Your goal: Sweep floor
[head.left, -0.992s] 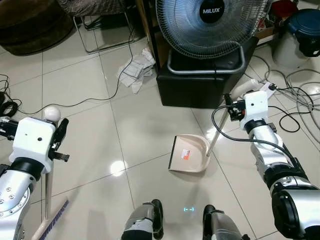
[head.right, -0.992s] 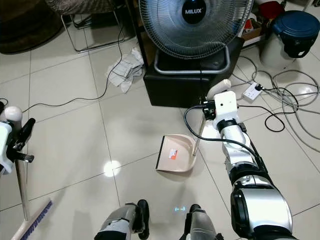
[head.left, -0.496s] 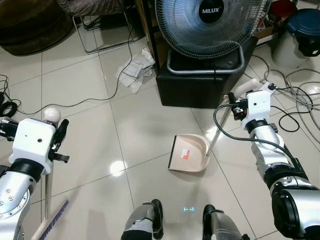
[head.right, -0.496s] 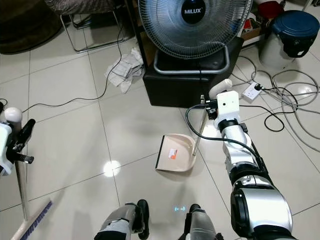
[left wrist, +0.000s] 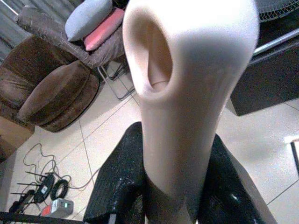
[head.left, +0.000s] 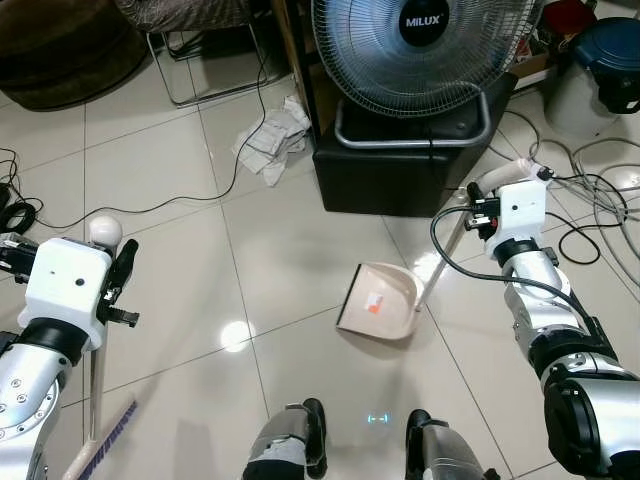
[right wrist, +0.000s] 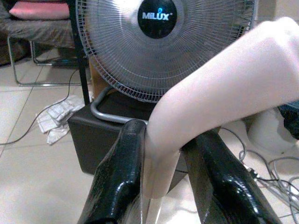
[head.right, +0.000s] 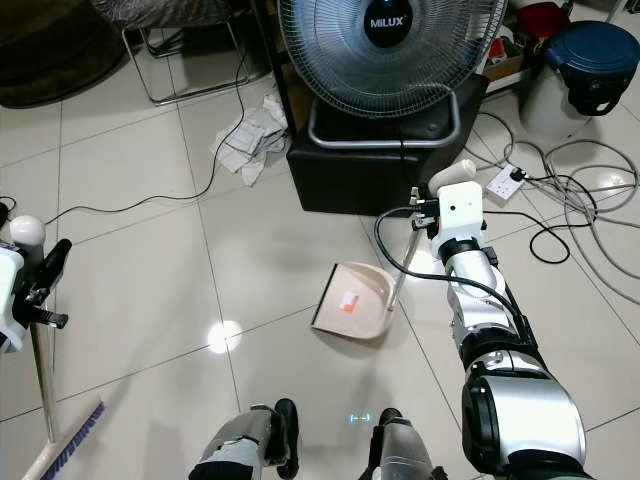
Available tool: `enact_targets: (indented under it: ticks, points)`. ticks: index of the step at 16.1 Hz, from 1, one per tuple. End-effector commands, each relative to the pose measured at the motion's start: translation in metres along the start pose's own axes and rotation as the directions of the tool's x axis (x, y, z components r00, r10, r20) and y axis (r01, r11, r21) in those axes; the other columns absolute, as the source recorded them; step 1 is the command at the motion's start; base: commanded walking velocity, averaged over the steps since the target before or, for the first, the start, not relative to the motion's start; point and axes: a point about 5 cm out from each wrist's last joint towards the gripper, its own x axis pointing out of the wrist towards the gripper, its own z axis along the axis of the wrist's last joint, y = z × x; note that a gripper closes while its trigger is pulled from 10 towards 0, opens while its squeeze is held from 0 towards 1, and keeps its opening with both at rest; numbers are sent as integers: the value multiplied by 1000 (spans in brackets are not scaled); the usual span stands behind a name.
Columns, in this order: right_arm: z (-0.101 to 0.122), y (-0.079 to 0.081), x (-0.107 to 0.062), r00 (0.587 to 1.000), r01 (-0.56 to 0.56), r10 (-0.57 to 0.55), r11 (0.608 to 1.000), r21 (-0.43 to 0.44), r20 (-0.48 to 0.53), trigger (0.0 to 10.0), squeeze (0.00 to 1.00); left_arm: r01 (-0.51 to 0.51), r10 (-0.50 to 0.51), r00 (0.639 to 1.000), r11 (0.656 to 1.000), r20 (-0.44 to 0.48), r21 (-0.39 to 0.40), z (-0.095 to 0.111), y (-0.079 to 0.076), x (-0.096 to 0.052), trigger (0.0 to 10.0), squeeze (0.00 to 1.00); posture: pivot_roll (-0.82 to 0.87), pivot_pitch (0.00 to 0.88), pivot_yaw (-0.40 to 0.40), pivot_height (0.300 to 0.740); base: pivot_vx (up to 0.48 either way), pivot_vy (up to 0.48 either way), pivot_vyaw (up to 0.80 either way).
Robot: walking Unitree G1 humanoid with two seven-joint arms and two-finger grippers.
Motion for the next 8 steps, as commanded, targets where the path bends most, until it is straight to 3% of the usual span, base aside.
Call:
enact_targets:
  ticks: [1, 8]
  points:
    - [-9, 2, -5, 999, -4, 5, 1000, 13, -34, 0, 0, -20, 20, 1000, 999, -9, 50, 2, 7, -5, 10000, 0, 273, 293, 178, 740, 0, 0, 0]
    - [-12, 1, -8, 999, 5, -5, 1000, 17, -39, 0, 0, -20, 20, 1000, 999, -9, 46, 0, 5, -3, 10000, 0, 260, 280, 171, 740, 0, 0, 0]
